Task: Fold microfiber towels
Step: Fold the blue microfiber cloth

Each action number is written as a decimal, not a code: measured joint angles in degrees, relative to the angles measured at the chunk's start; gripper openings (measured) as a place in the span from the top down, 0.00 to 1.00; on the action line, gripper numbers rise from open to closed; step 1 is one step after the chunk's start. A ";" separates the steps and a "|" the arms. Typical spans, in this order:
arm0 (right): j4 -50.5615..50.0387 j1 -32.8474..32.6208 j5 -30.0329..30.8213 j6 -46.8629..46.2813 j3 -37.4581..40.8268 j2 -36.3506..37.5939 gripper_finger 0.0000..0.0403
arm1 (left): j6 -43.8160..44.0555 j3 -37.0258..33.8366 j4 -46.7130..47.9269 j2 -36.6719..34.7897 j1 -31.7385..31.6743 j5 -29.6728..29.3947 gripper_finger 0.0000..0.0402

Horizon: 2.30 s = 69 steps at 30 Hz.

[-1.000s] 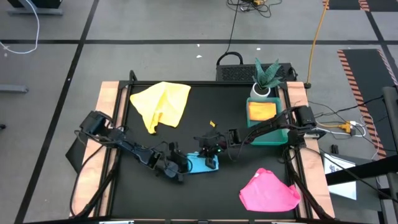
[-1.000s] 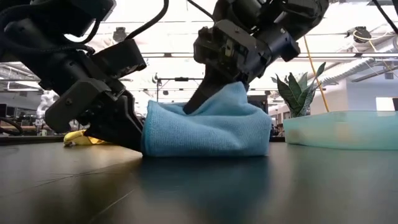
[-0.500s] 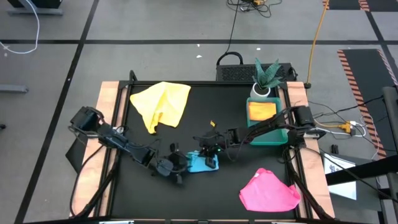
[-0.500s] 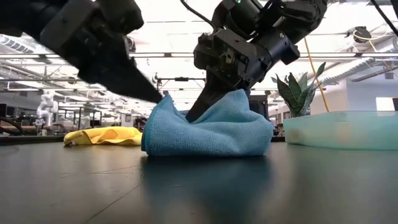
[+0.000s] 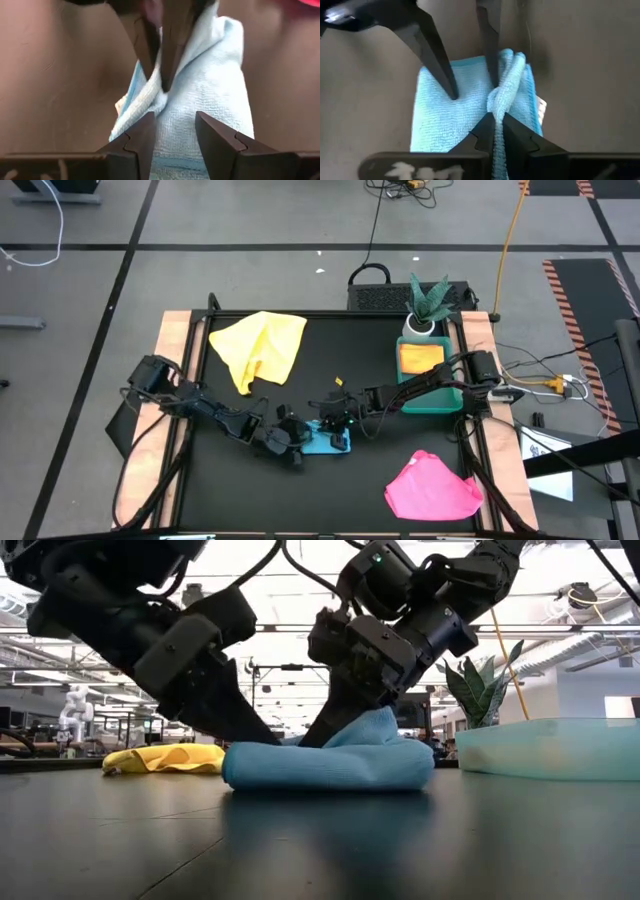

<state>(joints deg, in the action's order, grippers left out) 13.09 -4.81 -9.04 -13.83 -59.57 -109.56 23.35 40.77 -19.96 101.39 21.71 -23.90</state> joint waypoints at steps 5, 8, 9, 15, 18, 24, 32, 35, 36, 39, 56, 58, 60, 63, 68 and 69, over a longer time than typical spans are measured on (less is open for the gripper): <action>-0.37 0.36 6.59 2.78 0.02 1.36 0.84 | 1.05 0.00 0.85 0.01 0.65 0.37 0.64; -2.33 0.34 15.01 4.41 0.00 4.08 0.79 | 2.36 0.00 2.29 0.01 1.28 0.37 0.64; -3.40 0.20 17.61 4.66 0.00 5.08 0.78 | 2.73 0.00 2.44 0.01 1.45 0.33 0.64; -6.90 -2.81 20.47 4.47 0.00 10.97 0.76 | 3.93 0.00 2.86 -0.02 2.10 -0.27 0.64; -8.16 -5.24 12.88 4.31 -0.04 12.05 0.78 | 4.82 0.00 2.89 -1.36 2.05 -1.08 0.64; -6.98 -9.68 6.37 3.99 3.81 11.54 0.81 | 5.11 0.02 0.15 -3.29 2.21 -2.32 0.64; 6.45 -7.51 23.53 -0.57 13.24 9.23 0.89 | 5.38 -0.02 0.87 -1.32 -0.10 -2.32 0.64; 9.07 -6.46 25.43 -0.46 14.60 8.58 0.91 | 5.94 -0.02 1.98 -1.21 -0.39 -2.27 0.64; 9.17 -6.31 25.34 -0.41 14.86 8.56 0.92 | 5.97 -0.02 1.83 -1.23 -0.46 -2.27 0.64; 8.80 -6.17 25.41 0.23 15.17 8.53 0.93 | 5.93 -0.02 1.09 -2.76 -0.47 -2.32 0.64; 9.26 -10.55 12.98 -0.50 15.08 11.14 0.99 | 7.27 0.00 5.34 -0.21 -4.12 0.08 0.64; 8.99 -10.04 18.09 -1.05 15.08 8.91 0.99 | 7.49 0.01 5.99 -0.21 -3.80 -0.28 0.64; 8.23 -9.30 23.72 -2.75 15.10 7.11 0.99 | 7.48 0.01 6.58 -0.21 -3.58 -0.38 0.64; 8.14 -8.31 25.46 -3.43 15.12 5.74 0.99 | 7.54 0.00 6.87 -0.42 -3.56 -0.51 0.64; 7.43 -8.86 25.30 -3.10 15.15 8.14 0.99 | 7.20 0.02 6.97 -2.73 -3.58 -0.72 0.64; 7.64 -9.14 25.08 -3.08 15.15 9.15 0.99 | 7.00 0.02 6.91 -2.95 -3.57 -0.72 0.64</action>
<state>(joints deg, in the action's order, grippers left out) 20.73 -13.95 16.05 -16.91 -44.42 -100.41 30.35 40.80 -13.06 98.44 18.14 -24.62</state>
